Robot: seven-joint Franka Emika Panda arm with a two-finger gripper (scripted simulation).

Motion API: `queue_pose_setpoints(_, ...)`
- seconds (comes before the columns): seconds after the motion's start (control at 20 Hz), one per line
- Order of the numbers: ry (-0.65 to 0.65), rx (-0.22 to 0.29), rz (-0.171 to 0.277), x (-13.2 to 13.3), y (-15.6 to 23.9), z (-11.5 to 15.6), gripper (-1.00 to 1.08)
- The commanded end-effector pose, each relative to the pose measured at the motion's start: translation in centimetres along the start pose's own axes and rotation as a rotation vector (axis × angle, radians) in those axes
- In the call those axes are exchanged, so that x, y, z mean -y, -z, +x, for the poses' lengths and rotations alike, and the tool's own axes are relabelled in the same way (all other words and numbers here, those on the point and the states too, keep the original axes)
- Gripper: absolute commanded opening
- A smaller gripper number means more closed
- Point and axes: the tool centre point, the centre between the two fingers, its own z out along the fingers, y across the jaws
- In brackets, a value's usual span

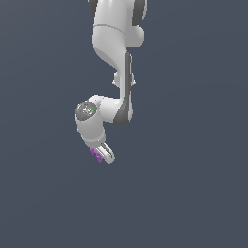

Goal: Pick up the object and move it to a goal position.

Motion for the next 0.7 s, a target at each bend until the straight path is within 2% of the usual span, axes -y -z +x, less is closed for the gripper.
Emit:
queue_pose_setpoints(0.0, 0.0, 0.0, 0.0, -0.02, -0.06, 0.03, -1.0)
queue_pose_setpoints(0.65, 0.0, 0.0, 0.001, 0.12, 0.6, -0.26, -1.0)
